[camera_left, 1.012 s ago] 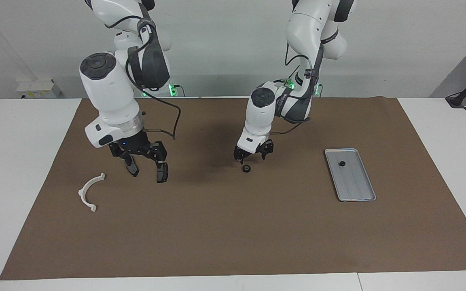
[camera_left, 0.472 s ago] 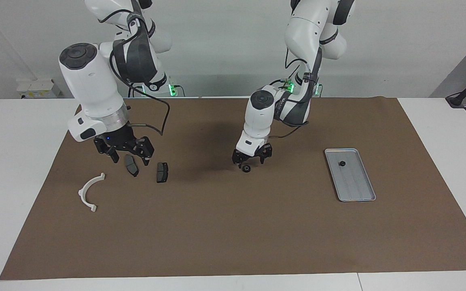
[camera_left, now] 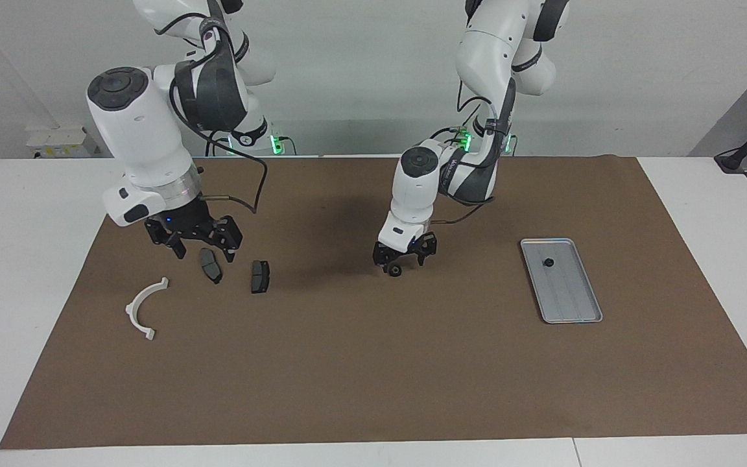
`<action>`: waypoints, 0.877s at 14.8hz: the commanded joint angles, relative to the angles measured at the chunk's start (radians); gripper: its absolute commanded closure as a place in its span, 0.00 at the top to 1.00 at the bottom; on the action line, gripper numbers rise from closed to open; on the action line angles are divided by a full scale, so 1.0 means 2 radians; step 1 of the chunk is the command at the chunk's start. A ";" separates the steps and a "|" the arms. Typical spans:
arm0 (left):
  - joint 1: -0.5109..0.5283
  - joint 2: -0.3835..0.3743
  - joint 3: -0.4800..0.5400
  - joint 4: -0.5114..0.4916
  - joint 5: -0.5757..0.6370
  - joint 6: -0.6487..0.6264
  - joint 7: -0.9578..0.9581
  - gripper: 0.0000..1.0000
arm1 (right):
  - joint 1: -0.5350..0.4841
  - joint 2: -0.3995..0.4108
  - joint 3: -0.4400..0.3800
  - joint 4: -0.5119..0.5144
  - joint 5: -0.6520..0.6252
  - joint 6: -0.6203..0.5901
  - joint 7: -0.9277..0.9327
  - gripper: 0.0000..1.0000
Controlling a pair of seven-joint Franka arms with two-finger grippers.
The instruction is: Pick bearing gear from pile to tray
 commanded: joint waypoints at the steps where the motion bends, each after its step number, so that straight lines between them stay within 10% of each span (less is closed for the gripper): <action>1: -0.007 0.019 0.009 0.038 0.011 -0.033 -0.004 1.00 | -0.018 -0.036 0.005 -0.014 -0.001 -0.039 -0.035 1.00; 13: -0.010 0.061 0.006 0.100 0.009 -0.091 -0.003 1.00 | -0.016 -0.144 0.005 -0.059 -0.002 -0.157 -0.029 1.00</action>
